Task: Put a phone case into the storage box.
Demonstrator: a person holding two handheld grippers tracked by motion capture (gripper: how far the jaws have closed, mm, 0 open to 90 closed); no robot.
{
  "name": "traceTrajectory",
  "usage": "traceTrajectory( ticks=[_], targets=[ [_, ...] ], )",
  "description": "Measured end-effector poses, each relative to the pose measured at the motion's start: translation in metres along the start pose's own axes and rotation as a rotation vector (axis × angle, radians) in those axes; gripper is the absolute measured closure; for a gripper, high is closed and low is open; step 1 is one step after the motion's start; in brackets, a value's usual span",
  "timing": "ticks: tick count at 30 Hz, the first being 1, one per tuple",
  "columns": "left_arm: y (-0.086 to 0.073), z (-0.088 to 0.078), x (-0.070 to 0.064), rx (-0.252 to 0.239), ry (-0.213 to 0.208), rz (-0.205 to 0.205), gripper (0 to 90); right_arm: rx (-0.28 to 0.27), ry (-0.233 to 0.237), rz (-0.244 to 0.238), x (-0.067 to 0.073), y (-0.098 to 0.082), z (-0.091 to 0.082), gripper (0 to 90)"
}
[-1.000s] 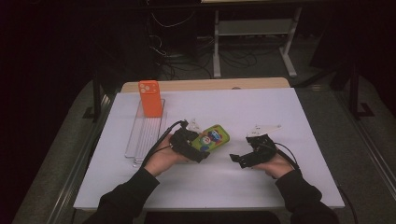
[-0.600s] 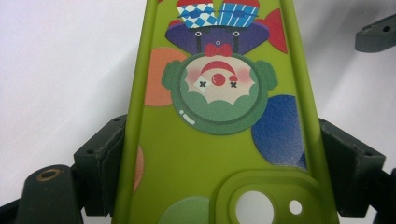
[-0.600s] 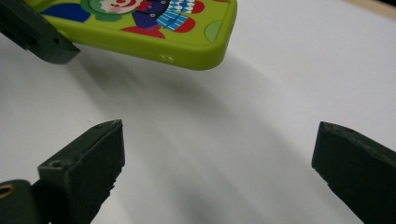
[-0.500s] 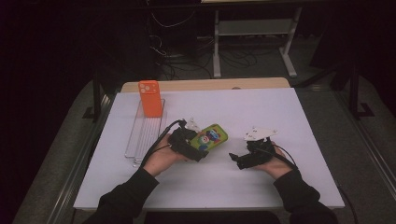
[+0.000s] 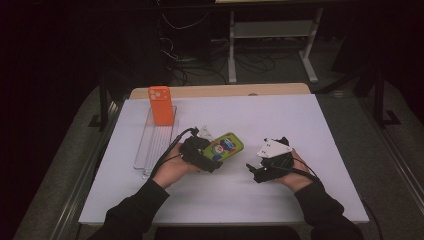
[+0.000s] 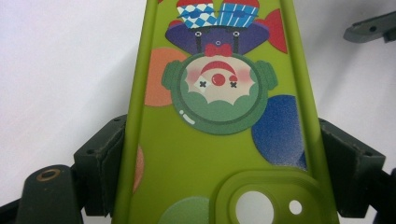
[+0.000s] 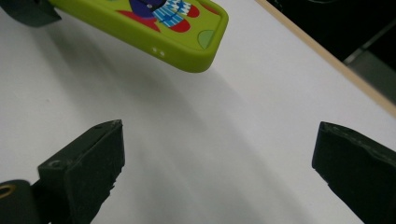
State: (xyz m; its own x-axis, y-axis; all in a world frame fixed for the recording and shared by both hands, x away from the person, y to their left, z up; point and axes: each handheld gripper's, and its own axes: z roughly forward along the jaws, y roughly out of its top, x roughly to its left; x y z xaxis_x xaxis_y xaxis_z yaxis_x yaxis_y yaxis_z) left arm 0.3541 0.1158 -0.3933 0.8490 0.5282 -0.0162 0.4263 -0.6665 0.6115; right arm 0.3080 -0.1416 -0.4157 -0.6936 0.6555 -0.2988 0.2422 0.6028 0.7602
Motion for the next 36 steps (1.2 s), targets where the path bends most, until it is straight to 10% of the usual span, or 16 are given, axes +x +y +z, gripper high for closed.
traceTrajectory(
  ticks=[36],
  targets=[
    [0.001,-0.001,0.002,-0.009,-0.016,-0.021,15.7,-0.006,-0.276,-0.515,0.026,-0.001,0.002,1.6]
  ],
)
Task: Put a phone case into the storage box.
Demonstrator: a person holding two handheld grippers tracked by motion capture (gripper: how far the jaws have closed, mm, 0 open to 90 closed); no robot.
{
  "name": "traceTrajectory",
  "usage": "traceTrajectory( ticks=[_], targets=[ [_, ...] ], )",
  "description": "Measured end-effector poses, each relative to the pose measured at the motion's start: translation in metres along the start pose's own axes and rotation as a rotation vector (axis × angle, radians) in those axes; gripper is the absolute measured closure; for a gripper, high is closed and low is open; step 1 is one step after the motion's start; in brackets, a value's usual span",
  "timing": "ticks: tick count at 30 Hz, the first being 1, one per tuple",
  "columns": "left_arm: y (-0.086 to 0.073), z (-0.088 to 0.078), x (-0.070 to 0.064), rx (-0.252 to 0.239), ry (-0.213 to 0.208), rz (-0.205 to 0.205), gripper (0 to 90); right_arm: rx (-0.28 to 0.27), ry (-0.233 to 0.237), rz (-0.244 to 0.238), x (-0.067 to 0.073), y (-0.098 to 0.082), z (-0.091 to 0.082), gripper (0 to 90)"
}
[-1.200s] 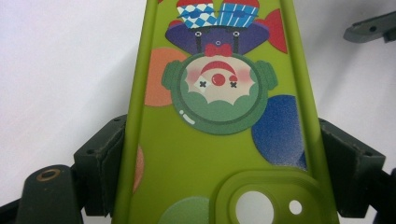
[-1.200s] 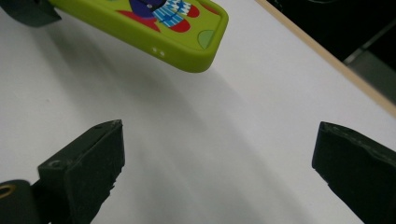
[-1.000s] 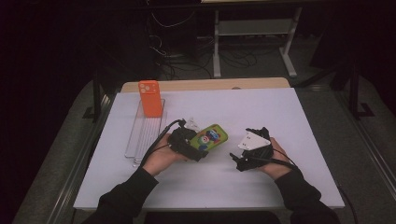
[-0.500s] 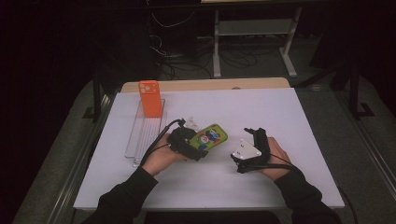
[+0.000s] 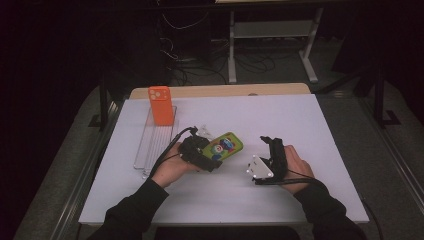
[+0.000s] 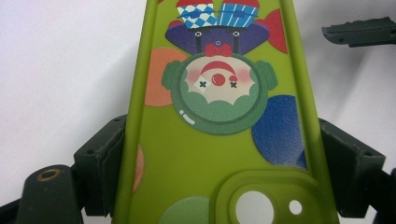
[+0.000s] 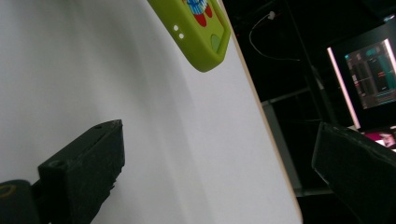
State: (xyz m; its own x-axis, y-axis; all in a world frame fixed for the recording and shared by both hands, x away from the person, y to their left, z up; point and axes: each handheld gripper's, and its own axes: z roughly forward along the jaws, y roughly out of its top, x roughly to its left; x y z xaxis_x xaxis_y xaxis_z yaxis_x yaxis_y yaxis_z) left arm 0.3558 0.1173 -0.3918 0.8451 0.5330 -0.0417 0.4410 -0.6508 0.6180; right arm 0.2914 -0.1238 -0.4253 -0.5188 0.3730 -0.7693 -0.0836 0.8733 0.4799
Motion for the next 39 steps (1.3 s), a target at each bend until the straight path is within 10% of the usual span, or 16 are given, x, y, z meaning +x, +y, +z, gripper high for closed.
traceTrajectory(
  ticks=[16,39],
  targets=[
    [0.002,-0.001,-0.004,0.008,-0.014,0.01,15.7,-0.016,-0.121,-0.281,0.015,0.009,0.0,1.7],
    [0.006,-0.001,-0.013,0.017,-0.033,0.052,15.7,-0.083,-0.22,-0.429,0.036,0.03,0.007,21.3]
  ],
)
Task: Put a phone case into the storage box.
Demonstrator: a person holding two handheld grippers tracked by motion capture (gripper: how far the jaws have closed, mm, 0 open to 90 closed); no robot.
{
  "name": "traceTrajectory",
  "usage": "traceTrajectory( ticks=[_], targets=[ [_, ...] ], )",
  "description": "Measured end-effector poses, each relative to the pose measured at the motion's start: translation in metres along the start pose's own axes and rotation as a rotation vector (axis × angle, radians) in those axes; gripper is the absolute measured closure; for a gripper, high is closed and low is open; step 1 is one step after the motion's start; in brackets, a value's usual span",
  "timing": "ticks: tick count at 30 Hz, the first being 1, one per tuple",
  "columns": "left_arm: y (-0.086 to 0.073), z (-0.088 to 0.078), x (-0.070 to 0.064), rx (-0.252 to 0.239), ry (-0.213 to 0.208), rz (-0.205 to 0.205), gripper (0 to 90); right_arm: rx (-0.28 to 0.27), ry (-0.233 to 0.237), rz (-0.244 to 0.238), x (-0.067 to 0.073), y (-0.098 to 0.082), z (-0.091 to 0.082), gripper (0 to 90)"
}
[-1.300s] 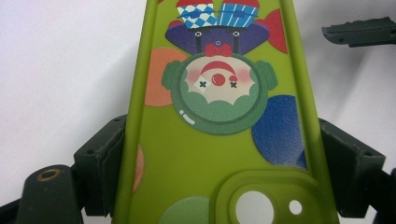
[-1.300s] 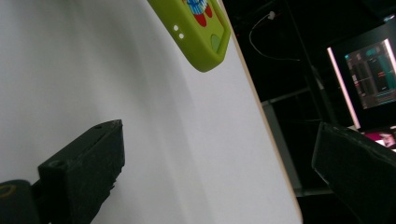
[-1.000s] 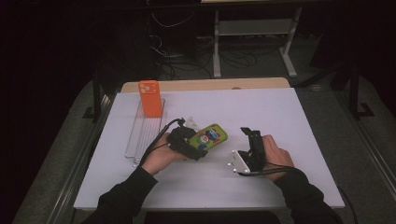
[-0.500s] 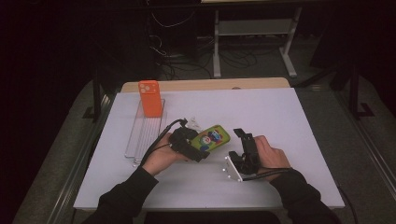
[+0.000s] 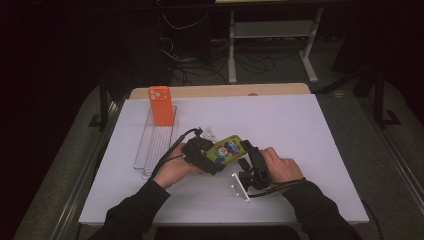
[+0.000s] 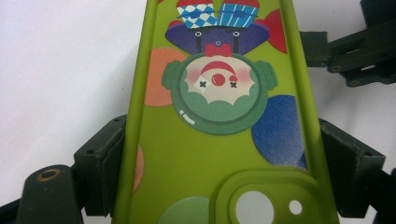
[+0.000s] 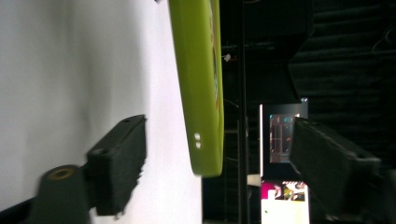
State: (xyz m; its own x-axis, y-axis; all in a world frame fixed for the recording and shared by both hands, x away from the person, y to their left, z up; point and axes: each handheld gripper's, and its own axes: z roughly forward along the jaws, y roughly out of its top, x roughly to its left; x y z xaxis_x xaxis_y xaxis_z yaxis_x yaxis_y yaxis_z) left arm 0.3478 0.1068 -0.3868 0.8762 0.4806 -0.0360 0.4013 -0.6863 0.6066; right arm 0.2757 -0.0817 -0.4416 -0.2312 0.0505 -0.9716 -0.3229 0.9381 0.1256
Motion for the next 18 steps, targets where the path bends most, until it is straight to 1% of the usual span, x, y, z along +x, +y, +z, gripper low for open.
traceTrajectory(
  ticks=[1,2,3,4,5,6,7,8,12,13,14,15,17,18],
  targets=[
    [0.0002,-0.0001,-0.0003,0.0,-0.001,0.003,15.7,-0.007,0.0,-0.023,0.0029,0.0031,0.0004,27.8],
    [0.0,0.0002,-0.0005,-0.001,-0.001,0.007,15.7,-0.007,0.0,-0.023,0.0029,0.0031,0.0004,27.8],
    [0.0005,-0.0003,-0.0007,0.008,-0.003,0.009,15.7,-0.012,0.006,-0.036,0.0037,0.0043,0.0006,31.0],
    [0.0005,0.0,-0.0009,0.007,-0.003,0.008,15.7,-0.017,0.005,-0.049,0.0064,0.0067,0.001,37.6],
    [0.0004,0.0003,-0.001,0.008,-0.005,0.008,15.7,-0.015,0.002,-0.06,0.0074,0.0076,0.0015,40.2],
    [0.0003,0.0006,-0.0012,0.007,-0.005,0.01,15.7,-0.015,0.002,-0.06,0.0074,0.0076,0.0015,40.2],
    [0.0003,0.0007,-0.0012,0.007,-0.005,0.011,15.7,-0.021,-0.016,-0.05,0.0101,0.0087,0.0022,46.7],
    [0.0003,0.0008,-0.0014,0.005,-0.006,0.009,15.7,-0.021,-0.016,-0.05,0.0101,0.0087,0.0022,46.7],
    [0.0002,0.0017,-0.0019,0.007,-0.006,0.011,15.7,-0.039,-0.023,-0.051,0.0103,0.0106,0.0008,56.3],
    [0.0005,0.0018,-0.0022,0.008,-0.007,0.01,15.7,-0.042,-0.014,-0.046,0.0101,0.0116,0.0006,59.2],
    [0.0005,0.0021,-0.0025,0.005,-0.005,0.014,15.7,-0.042,-0.014,-0.046,0.0101,0.0116,0.0006,59.2],
    [0.0006,0.0024,-0.0029,0.006,-0.006,0.017,15.7,-0.049,-0.015,-0.05,0.0113,0.0123,0.0007,63.7],
    [0.0007,0.0027,-0.0031,0.01,-0.013,0.018,15.7,-0.053,-0.009,-0.052,0.0123,0.0131,0.0006,64.9],
    [0.0007,0.003,-0.0036,0.008,-0.013,0.015,15.7,-0.053,-0.009,-0.052,0.0123,0.0131,0.0006,67.8]
  ],
)
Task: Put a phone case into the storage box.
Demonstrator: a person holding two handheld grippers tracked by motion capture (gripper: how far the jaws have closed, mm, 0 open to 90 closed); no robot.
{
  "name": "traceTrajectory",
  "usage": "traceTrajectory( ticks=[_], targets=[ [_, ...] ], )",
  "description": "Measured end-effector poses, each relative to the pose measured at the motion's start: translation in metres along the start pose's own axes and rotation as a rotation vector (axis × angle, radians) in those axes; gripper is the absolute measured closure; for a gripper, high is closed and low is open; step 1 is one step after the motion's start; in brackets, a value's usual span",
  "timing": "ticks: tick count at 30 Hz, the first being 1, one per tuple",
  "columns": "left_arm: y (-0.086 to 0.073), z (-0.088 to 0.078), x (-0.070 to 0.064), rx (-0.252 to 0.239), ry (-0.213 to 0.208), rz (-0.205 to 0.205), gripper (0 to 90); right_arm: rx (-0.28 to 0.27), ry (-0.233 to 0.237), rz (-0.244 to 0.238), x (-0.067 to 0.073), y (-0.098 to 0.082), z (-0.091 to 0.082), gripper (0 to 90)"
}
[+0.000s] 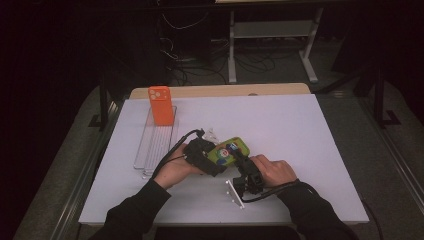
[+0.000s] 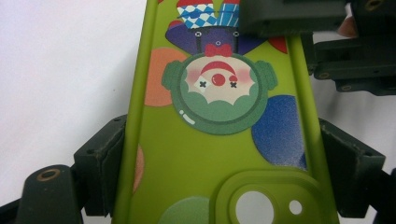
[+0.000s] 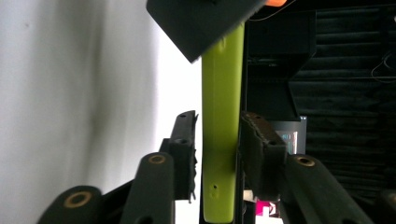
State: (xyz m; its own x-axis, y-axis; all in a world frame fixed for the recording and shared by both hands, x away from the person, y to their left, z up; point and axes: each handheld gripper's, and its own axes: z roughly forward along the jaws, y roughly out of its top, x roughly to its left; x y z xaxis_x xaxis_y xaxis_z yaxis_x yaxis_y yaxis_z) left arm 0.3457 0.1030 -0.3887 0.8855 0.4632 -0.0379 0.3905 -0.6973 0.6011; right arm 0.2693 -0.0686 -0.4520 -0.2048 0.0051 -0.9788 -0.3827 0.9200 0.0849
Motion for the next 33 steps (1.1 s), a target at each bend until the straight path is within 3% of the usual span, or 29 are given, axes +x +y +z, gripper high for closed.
traceTrajectory(
  ticks=[3,7,11,16,17,21,22,23,25,27,30,32,33],
  targets=[
    [0.0,0.0,0.001,-0.001,-0.001,-0.001,15.6,0.007,0.02,0.001,-0.001,0.001,-0.001,74.8],
    [-0.001,-0.001,0.001,-0.01,-0.009,0.003,15.2,0.009,0.018,-0.001,-0.001,0.001,-0.002,75.3],
    [-0.002,-0.003,-0.001,-0.047,0.02,0.025,12.9,0.012,0.033,0.023,-0.002,0.002,-0.002,75.6],
    [-0.002,-0.009,0.003,-0.093,-0.015,-0.002,3.3,0.035,0.063,0.073,-0.002,-0.001,0.0,75.7],
    [-0.002,-0.011,0.004,-0.09,-0.014,0.008,1.7,0.039,0.074,0.113,-0.004,-0.002,0.001,75.7],
    [-0.003,-0.016,0.008,-0.112,-0.011,0.009,0.0,0.048,0.106,0.169,-0.01,-0.006,0.002,75.7],
    [-0.003,-0.017,0.009,-0.115,-0.009,0.006,0.0,0.049,0.109,0.231,-0.012,-0.008,0.002,75.7],
    [-0.004,-0.018,0.01,-0.112,-0.008,0.005,0.0,0.049,0.109,0.231,-0.012,-0.008,0.002,75.7],
    [-0.004,-0.019,0.01,-0.138,-0.01,-0.019,0.0,0.064,0.133,0.288,-0.016,-0.011,0.002,75.7],
    [-0.005,-0.022,0.013,-0.13,-0.008,-0.014,0.0,0.07,0.171,0.364,-0.023,-0.016,0.001,75.7],
    [-0.006,-0.023,0.016,-0.129,0.002,-0.017,0.0,0.072,0.173,0.4,-0.027,-0.02,0.002,75.7],
    [-0.006,-0.025,0.018,-0.127,0.013,-0.003,0.0,0.07,0.209,0.488,-0.029,-0.023,0.002,75.7],
    [-0.006,-0.025,0.019,-0.13,0.013,-0.001,0.0,0.075,0.229,0.56,-0.032,-0.025,0.002,75.7]
  ],
)
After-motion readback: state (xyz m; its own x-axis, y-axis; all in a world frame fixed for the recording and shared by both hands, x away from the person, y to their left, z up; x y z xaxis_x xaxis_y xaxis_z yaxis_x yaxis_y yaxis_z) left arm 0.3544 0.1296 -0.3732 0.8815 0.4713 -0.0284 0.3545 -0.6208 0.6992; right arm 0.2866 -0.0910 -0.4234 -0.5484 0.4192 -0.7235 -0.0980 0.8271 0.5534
